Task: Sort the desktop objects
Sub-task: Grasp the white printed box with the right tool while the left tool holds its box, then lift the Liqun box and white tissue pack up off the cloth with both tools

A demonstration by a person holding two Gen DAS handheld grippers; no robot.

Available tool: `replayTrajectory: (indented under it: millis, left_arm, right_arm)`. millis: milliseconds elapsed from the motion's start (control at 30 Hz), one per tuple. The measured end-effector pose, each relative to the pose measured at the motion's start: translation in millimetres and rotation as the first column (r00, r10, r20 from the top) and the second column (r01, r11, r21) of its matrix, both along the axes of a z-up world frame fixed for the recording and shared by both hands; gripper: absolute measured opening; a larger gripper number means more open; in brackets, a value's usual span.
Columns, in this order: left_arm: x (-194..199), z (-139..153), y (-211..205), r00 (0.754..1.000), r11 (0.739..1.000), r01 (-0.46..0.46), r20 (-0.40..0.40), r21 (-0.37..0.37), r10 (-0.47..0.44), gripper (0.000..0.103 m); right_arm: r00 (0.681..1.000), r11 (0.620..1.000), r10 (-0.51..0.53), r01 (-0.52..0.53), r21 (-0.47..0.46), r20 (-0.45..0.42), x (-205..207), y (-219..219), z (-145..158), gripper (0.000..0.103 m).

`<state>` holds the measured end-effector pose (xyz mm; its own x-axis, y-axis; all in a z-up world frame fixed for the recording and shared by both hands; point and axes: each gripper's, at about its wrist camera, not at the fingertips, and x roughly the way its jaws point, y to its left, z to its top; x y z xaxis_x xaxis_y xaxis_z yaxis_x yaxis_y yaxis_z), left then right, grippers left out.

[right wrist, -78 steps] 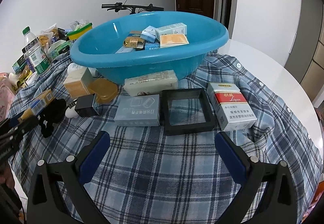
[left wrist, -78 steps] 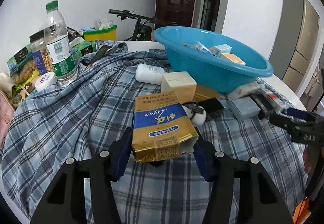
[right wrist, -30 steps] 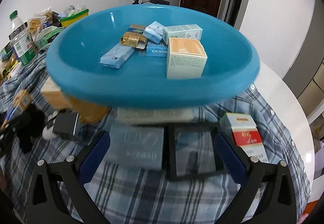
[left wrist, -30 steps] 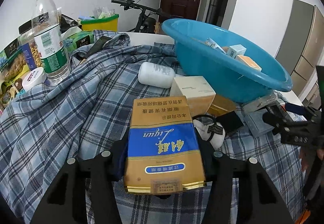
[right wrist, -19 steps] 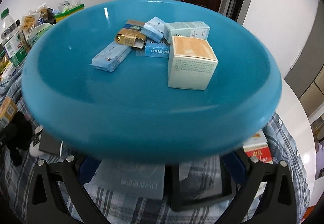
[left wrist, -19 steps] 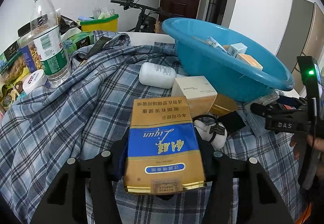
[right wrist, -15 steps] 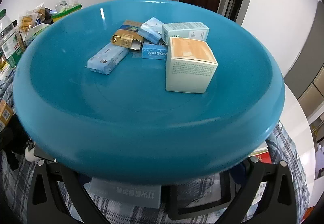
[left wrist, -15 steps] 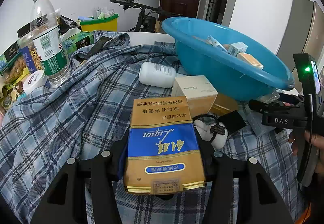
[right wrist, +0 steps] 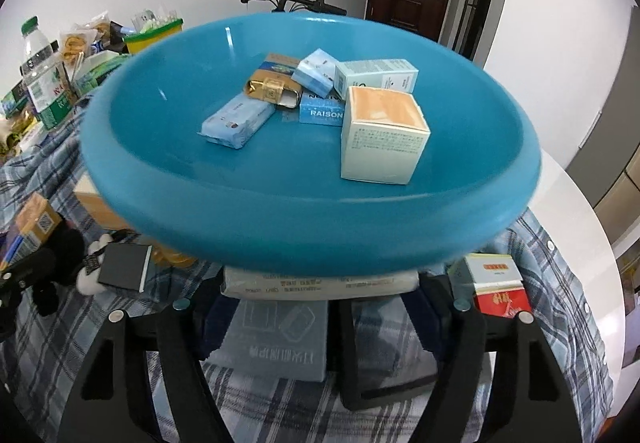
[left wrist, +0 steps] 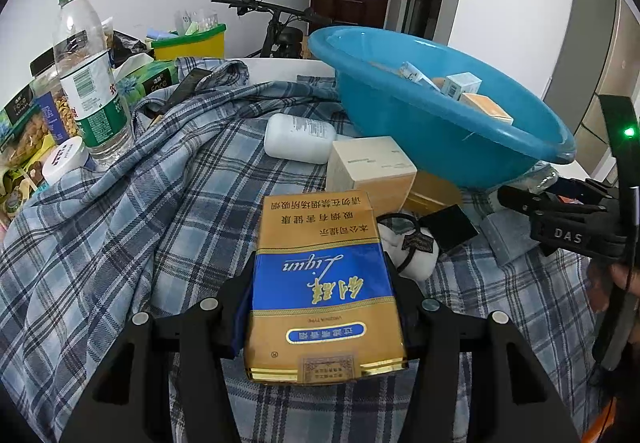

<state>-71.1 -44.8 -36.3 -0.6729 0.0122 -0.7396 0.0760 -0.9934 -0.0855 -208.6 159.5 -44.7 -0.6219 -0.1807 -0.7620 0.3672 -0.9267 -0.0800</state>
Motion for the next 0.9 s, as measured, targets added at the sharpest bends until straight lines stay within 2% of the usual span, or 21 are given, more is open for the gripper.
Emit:
replayTrajectory:
  millis: [467,733,900]
  left_arm:
    - [17,12,16,0.999,0.999,0.034,-0.034,-0.003,-0.034,0.057]
    - [26,15,30,0.997,0.998,0.069,-0.044,-0.006,-0.07,0.057]
    - [31,18,35,0.995,0.996,0.083,-0.05,-0.017,-0.084,0.057]
  right_arm:
    - [1.0,0.999,-0.001,0.0,-0.041,-0.019,56,25,19,0.074]
    - [1.0,1.0,-0.014,0.015,-0.018,0.025,82,36,-1,0.074]
    - [0.997,1.0,0.0,0.001,-0.012,0.083,87,37,-16,0.075]
